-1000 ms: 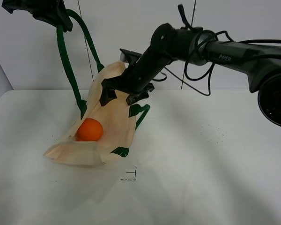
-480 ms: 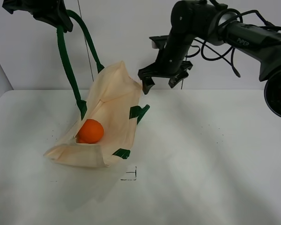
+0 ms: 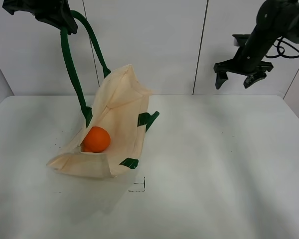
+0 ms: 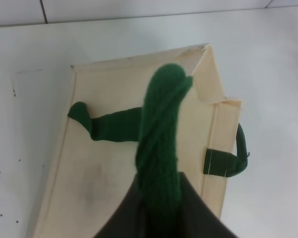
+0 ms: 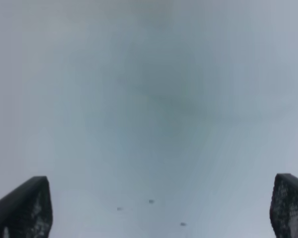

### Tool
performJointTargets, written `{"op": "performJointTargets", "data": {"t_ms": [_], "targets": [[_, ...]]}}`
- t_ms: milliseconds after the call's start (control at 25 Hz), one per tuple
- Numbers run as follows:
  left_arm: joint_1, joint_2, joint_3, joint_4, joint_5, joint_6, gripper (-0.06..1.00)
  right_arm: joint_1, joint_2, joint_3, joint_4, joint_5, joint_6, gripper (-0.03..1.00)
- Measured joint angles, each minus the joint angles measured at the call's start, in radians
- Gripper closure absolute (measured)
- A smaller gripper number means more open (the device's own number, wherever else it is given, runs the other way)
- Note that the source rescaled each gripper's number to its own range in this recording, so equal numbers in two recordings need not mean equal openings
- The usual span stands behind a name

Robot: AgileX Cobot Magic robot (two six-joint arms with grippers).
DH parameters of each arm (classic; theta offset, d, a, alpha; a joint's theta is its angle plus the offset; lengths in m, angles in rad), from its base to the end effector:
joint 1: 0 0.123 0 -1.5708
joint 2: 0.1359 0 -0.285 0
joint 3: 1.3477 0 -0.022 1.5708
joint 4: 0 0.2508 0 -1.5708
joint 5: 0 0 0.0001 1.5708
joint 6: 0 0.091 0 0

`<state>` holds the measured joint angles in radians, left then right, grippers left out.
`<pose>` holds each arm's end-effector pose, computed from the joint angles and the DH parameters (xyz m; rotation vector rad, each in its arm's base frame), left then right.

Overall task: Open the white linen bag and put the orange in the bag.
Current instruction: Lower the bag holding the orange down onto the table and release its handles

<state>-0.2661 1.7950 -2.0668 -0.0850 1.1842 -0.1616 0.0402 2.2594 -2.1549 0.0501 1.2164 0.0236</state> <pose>0.3735 -0.1092 0.4318 0.1246 2.4109 -0.3081 0.4898 0.0240 0.2483 -0.0101 2.8051 0.0852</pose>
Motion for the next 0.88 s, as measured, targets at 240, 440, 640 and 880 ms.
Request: {"op": "performJointTargets", "data": {"t_ms": [240, 440, 640, 880], "targets": [[0.000, 0.000, 0.000, 0.000, 0.000, 0.000, 0.94, 0.002, -0.006, 0.003, 0.015, 0.000, -0.002, -0.03], [0.000, 0.000, 0.000, 0.000, 0.000, 0.000, 0.94, 0.012, -0.100, 0.129, 0.018, -0.001, -0.036, -0.03], [0.000, 0.000, 0.000, 0.000, 0.000, 0.000, 0.94, 0.012, -0.318, 0.402, 0.018, -0.001, -0.060, -0.03], [0.000, 0.000, 0.000, 0.000, 0.000, 0.001, 0.94, 0.012, -0.659, 0.781, 0.018, -0.001, -0.065, -0.03]]}}
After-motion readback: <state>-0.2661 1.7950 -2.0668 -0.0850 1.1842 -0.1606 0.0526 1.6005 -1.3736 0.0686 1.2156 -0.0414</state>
